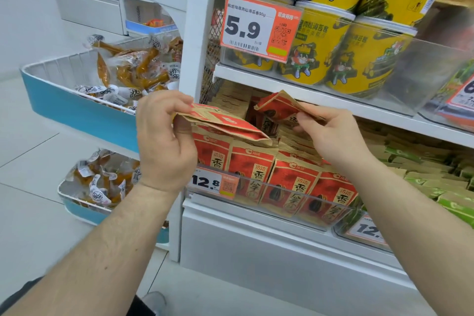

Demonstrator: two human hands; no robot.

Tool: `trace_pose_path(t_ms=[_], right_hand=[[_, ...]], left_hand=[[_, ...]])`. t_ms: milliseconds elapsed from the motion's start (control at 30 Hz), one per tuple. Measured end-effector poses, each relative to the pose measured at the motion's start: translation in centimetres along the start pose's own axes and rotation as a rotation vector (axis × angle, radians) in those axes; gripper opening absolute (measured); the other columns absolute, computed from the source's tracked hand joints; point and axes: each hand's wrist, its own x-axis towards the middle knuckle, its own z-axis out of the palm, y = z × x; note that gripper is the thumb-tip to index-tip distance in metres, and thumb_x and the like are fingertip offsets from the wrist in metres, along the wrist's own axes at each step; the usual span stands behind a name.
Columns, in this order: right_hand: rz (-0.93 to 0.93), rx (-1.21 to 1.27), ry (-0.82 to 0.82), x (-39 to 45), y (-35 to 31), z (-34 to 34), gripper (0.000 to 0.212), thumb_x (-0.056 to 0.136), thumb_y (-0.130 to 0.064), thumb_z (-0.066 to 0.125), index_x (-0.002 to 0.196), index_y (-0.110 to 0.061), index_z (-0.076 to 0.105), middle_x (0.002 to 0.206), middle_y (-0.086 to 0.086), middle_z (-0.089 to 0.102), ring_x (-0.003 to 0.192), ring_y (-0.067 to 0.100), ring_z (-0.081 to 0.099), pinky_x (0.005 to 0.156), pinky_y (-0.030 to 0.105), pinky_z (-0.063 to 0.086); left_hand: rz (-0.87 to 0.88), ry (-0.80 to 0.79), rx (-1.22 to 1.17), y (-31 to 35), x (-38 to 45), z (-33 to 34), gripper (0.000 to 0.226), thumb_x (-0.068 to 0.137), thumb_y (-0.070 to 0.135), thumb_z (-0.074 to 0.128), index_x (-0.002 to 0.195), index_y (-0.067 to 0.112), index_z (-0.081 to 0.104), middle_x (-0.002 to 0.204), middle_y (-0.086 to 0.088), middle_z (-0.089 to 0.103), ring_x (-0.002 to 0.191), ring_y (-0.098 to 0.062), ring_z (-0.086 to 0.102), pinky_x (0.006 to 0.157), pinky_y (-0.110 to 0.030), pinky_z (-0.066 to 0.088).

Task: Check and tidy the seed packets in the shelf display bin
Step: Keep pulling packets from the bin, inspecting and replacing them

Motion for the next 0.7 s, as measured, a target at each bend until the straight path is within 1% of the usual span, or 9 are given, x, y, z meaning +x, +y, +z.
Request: trace_pose_path(t_ms=[100,200,267,367,433,533,600,633,700], right_hand=[[-0.026,-0.094,0.003,0.3,-0.5,0.6,0.026,0.095,-0.034,0.059,0.119,-0.036,0.068,0.088,-0.003,0.075,0.066,0.026,0.065,0.057,0.033,0.051],[-0.052,-0.135,-0.013,0.6,-1.0,1.1,0.026,0.096,-0.033,0.058,0.120,-0.034,0.067,0.087,0.003,0.076,0.072,0.026,0.067,0.064,0.033,0.053],[-0.058,-0.157,-0.029,0.8,-1.3,1.5,0.027,0.096,-0.031,0.058,0.121,-0.033,0.067,0.086,-0.004,0.075,0.086,0.032,0.069,0.073,0.038,0.055],[-0.051,-0.251,-0.085,1.4,-1.6,1.9,0.028,0.098,-0.031,0.055,0.124,-0.033,0.065,0.106,-0.007,0.070,0.102,0.026,0.065,0.076,0.027,0.050],[-0.032,-0.357,-0.149,2.2,-1.5,2.3,0.030,0.099,-0.033,0.052,0.127,-0.032,0.063,0.112,-0.005,0.068,0.100,0.020,0.065,0.077,0.024,0.046],[0.032,-0.561,-0.237,3.9,-1.4,3.0,0.034,0.100,-0.041,0.045,0.132,-0.034,0.056,0.105,0.003,0.071,0.085,0.019,0.065,0.082,0.031,0.049],[0.084,-0.684,-0.278,5.3,-1.5,3.7,0.040,0.101,-0.044,0.042,0.138,-0.033,0.049,0.121,0.006,0.065,0.100,0.023,0.061,0.090,0.031,0.046],[0.109,-0.736,-0.296,6.0,-1.5,4.1,0.043,0.102,-0.043,0.041,0.142,-0.029,0.046,0.129,0.007,0.060,0.107,0.025,0.058,0.088,0.030,0.043],[0.165,-0.800,-0.331,7.2,-1.4,4.9,0.045,0.103,-0.039,0.040,0.143,-0.019,0.043,0.133,0.010,0.057,0.107,0.027,0.057,0.083,0.030,0.042]], left_hand=[[-0.035,0.092,-0.074,-0.3,0.3,-0.5,0.032,0.092,-0.004,0.042,0.097,0.027,0.045,0.102,0.010,0.047,0.093,-0.040,0.053,0.087,-0.049,0.044],[-0.045,0.176,-0.106,-0.2,0.8,-0.7,0.033,0.095,-0.004,0.039,0.100,0.028,0.042,0.102,0.004,0.044,0.092,-0.030,0.050,0.087,-0.037,0.042],[-0.039,0.215,-0.108,-0.2,1.1,-0.9,0.022,0.096,-0.003,0.037,0.093,0.017,0.046,0.101,0.005,0.042,0.090,-0.022,0.046,0.085,-0.032,0.040],[-0.034,0.243,-0.110,0.1,1.4,-1.2,0.016,0.096,0.002,0.034,0.096,0.013,0.045,0.101,0.008,0.039,0.087,-0.025,0.043,0.079,-0.044,0.041],[-0.042,0.243,-0.088,0.3,1.4,-1.3,0.014,0.095,0.004,0.034,0.099,0.011,0.045,0.101,0.011,0.040,0.087,-0.026,0.043,0.080,-0.044,0.039],[-0.076,0.146,-0.086,0.3,1.1,-1.2,0.016,0.094,0.007,0.036,0.104,0.014,0.047,0.097,0.015,0.041,0.086,-0.037,0.046,0.081,-0.044,0.040],[-0.096,0.008,-0.033,0.2,0.6,-0.9,0.015,0.093,0.008,0.038,0.101,0.014,0.050,0.093,0.018,0.039,0.091,-0.024,0.043,0.086,-0.028,0.037],[-0.111,-0.067,0.000,0.2,0.4,-0.7,0.016,0.092,0.009,0.039,0.097,0.012,0.053,0.092,0.017,0.041,0.091,-0.016,0.040,0.084,-0.021,0.033],[-0.160,-0.189,0.057,0.1,0.0,-0.3,0.020,0.092,0.011,0.038,0.092,0.009,0.058,0.088,0.012,0.046,0.091,-0.010,0.037,0.080,-0.017,0.029]])
